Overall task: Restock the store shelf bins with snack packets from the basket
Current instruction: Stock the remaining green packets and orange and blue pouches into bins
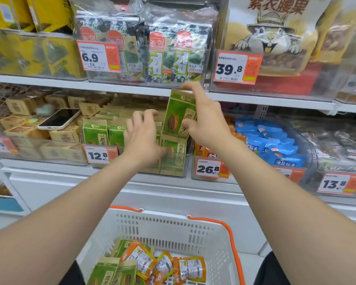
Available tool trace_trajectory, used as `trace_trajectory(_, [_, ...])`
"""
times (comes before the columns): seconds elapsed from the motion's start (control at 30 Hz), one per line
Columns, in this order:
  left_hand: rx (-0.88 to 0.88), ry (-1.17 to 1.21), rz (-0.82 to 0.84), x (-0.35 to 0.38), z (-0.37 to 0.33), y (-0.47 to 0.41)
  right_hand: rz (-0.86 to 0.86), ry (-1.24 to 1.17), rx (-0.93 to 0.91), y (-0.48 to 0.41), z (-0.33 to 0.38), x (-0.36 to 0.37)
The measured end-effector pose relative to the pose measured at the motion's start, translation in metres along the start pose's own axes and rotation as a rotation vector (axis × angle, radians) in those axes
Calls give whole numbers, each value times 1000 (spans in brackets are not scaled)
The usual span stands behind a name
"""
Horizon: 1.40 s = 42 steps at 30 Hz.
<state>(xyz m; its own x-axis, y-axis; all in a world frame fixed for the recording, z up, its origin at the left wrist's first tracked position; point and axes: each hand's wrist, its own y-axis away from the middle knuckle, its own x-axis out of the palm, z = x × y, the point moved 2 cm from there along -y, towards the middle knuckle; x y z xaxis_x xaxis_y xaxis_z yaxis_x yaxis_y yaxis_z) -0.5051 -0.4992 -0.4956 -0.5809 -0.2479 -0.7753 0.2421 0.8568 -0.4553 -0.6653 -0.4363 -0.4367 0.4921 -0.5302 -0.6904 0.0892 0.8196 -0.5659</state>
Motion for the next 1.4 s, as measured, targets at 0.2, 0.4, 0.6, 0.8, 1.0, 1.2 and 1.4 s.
trace_trajectory(0.2, [-47, -206, 229, 3, 17, -8, 359, 258, 88, -24, -24, 37])
trace_trajectory(0.4, [-33, -273, 159, 5, 6, -14, 645, 531, 112, -46, -31, 55])
trace_trajectory(0.6, [-6, -293, 127, 14, 13, -16, 681, 721, 30, -52, -27, 76])
trace_trajectory(0.8, [12, -286, 105, 17, 18, -17, 546, 884, 54, -60, -25, 85])
trace_trajectory(1.0, [14, -280, 111, 15, 16, -16, 638, 783, 68, -60, -30, 83])
trace_trajectory(1.2, [17, -278, 111, 15, 14, -14, 713, 911, 67, -57, -32, 97])
trace_trajectory(1.4, [22, -279, 101, 16, 15, -14, 758, 962, 98, -62, -34, 106])
